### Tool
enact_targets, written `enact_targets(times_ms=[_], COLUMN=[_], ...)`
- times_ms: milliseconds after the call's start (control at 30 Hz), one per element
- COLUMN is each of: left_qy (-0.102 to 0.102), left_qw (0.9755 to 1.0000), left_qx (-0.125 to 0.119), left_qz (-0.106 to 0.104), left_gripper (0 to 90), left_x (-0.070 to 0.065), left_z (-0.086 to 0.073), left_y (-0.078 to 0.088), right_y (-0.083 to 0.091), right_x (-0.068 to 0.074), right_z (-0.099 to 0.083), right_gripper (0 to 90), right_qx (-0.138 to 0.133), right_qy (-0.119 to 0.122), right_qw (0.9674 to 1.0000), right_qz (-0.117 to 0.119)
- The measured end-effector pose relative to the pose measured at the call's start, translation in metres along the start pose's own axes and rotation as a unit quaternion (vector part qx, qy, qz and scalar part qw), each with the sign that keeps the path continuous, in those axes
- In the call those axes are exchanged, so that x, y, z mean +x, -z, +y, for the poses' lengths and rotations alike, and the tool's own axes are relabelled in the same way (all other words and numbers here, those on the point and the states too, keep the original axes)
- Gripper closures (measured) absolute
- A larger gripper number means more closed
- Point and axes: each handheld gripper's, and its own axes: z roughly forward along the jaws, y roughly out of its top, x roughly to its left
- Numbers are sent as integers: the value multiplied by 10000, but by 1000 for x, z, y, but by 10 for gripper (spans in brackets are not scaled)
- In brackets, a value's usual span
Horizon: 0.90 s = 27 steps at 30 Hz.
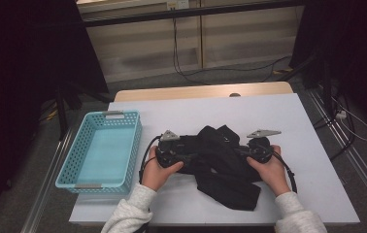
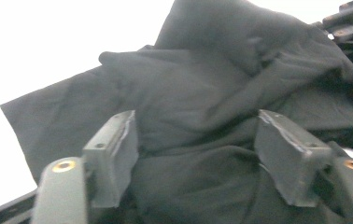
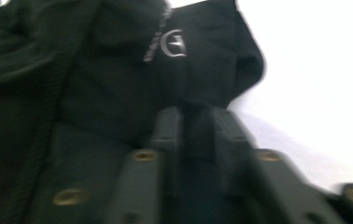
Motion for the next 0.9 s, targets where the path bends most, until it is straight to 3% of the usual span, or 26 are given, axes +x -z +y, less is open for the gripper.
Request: enact_targets(times_ms=[67,133,167,200,267,367,500,533,567,633,767,900], left_qy=[27,41,29,7,4,15,53,80,57,79,-1,21], left_qw=[10000,9999,9999,9999,9998,9998,9997,9996,9996,9996,9997,9995], left_qx=[-21,-49,-68,-59,-101,-120,-158,-177,-199,-203,-198,-283], left_qz=[81,86,110,130,142,140,193,193,215,203,145,163], left_gripper=[242,227,224,218,215,214,213,214,214,212,209,202], left_x=[2,2,2,3,4,7,11,11,12,12,9,10], left_z=[1,2,2,3,5,7,9,11,12,17,29,44], left_y=[2,4,5,6,7,7,5,4,3,0,-9,-16], right_y=[1,5,9,22,29,49,68,71,71,74,77,79], right_x=[-1,-1,0,4,9,23,35,37,37,36,33,36], right_z=[0,2,3,5,5,0,-24,-42,-42,-62,-70,-73], right_gripper=[869,875,875,874,874,874,875,875,875,876,878,881], right_qx=[52,51,-79,-386,-504,-626,-496,-267,-267,26,12,8], right_qy=[-22,61,93,175,250,558,662,651,651,660,510,543], right_qw=[9997,9997,9998,9989,9981,9956,9943,9948,9948,9954,9966,9969], right_qz=[232,218,175,192,261,420,677,732,732,691,649,573])
